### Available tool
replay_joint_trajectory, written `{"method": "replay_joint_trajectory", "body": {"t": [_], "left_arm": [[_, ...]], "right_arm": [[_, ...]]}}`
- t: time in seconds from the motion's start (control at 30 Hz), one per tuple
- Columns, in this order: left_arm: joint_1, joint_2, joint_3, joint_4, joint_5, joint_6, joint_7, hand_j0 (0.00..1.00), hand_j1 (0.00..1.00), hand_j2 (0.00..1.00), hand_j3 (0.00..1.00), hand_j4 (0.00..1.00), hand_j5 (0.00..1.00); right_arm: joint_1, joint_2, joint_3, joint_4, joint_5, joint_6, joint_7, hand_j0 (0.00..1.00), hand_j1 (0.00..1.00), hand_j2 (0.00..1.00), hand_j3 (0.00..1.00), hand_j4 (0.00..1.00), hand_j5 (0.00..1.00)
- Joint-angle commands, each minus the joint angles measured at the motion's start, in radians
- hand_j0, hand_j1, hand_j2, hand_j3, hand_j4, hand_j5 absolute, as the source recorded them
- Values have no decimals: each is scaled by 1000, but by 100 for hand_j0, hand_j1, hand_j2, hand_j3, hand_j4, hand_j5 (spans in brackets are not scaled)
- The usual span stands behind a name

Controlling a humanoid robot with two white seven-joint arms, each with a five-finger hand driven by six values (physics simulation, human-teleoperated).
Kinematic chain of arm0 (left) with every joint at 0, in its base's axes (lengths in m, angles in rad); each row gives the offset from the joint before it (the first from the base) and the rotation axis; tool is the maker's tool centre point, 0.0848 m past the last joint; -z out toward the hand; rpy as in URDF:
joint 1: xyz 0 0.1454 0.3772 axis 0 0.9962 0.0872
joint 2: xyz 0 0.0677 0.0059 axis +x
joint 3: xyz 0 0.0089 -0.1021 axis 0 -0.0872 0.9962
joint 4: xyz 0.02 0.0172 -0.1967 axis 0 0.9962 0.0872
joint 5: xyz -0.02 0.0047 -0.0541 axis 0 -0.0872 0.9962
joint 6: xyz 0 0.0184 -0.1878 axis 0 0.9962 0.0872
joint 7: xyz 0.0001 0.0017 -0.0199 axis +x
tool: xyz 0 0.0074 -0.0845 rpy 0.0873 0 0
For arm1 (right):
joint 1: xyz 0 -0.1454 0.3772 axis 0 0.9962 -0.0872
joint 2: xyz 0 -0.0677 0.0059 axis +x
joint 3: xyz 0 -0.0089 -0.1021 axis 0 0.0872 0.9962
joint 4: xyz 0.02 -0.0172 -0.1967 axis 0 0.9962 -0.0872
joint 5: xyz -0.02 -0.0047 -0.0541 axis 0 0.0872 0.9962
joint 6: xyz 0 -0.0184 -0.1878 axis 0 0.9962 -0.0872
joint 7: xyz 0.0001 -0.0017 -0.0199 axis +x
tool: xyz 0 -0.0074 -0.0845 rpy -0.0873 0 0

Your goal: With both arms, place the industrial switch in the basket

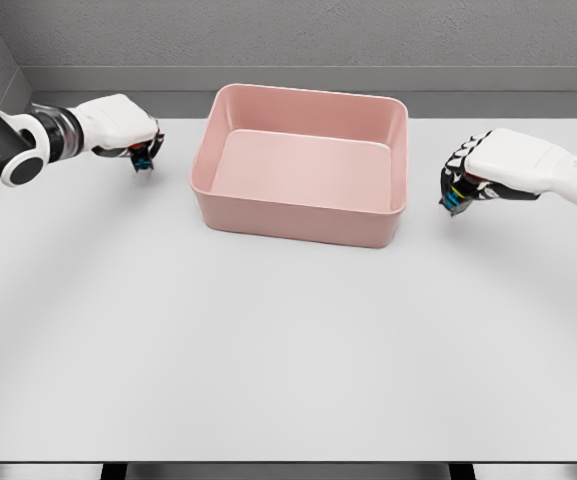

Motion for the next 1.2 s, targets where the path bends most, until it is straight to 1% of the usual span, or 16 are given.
{"method": "replay_joint_trajectory", "body": {"t": [0.0, 0.03, 0.13, 0.3, 0.33, 0.37, 0.4, 0.43, 0.53, 0.6, 0.63, 0.77, 0.8, 0.93, 1.0, 1.17], "left_arm": [[-5, 7, 4, -28, 5, -32, -14, 44, 44, 44, 44, 44, 44], [-14, 7, 5, -29, 8, -38, -14, 44, 44, 44, 44, 44, 44], [-63, 10, 5, -29, 62, -93, -14, 44, 44, 44, 44, 44, 44], [-112, 10, 5, -31, 120, -145, -14, 44, 44, 44, 44, 44, 44], [-124, 10, 7, -40, 141, -168, -14, 44, 44, 44, 44, 44, 44], [-133, 30, 7, -68, 174, -178, -14, 44, 44, 44, 44, 44, 44], [-135, 37, 7, -91, 188, -181, -16, 44, 44, 44, 44, 44, 44], [-138, 45, 7, -97, 194, -190, -16, 44, 44, 44, 44, 44, 44], [-147, 47, 7, -97, 204, -216, -16, 44, 44, 44, 44, 44, 44], [-155, 48, 8, -97, 237, -263, -16, 44, 44, 44, 44, 44, 44], [-160, 50, 8, -97, 240, -267, -16, 44, 44, 44, 44, 44, 44], [-167, 48, 10, -97, 254, -299, -14, 44, 44, 44, 44, 44, 44], [-167, 47, 10, -97, 269, -316, -14, 44, 44, 44, 44, 44, 44], [-169, 37, 8, -97, 296, -316, -14, 45, 45, 45, 45, 45, 45], [-169, 36, 8, -106, 296, -316, -14, 45, 45, 45, 45, 45, 45], [-167, 28, 7, -109, 303, -316, -14, 45, 45, 45, 45, 45, 45]], "right_arm": [[-2, 3, 0, 0, -9, 2, 0, 42, 42, 42, 42, 42, 42], [-3, 5, 0, 0, -9, 2, -4, 42, 42, 42, 42, 42, 42], [-23, 5, 0, 0, -26, 2, -4, 41, 41, 41, 41, 41, 41], [-35, 6, 1, -5, -40, 2, -4, 41, 41, 41, 41, 41, 41], [-46, 6, 1, -5, -44, 2, -4, 40, 40, 40, 40, 40, 40], [-51, 6, 3, -5, -44, 2, -5, 40, 40, 40, 40, 40, 40], [-52, 8, 3, -5, -44, 2, -5, 40, 40, 40, 40, 40, 40], [-54, 8, 3, -5, -44, 2, -5, 40, 40, 40, 40, 40, 40], [-66, 29, 4, -8, -44, 2, -5, 40, 40, 40, 40, 40, 40], [-77, 37, 6, -8, -46, 2, -5, 40, 40, 40, 40, 40, 40], [-87, 52, 7, -8, -46, 2, -5, 40, 40, 40, 40, 40, 40], [-94, 72, 9, -8, -46, 2, -5, 40, 40, 40, 40, 40, 40], [-94, 77, 9, -8, -44, 2, -5, 40, 40, 40, 40, 40, 40], [-100, 103, 9, -8, -44, 2, -5, 40, 40, 40, 40, 40, 40], [-101, 109, 9, -8, -44, 2, -4, 40, 40, 40, 40, 40, 40], [-127, 155, 10, -2, -43, 2, 0, 40, 40, 40, 40, 40, 40]]}}
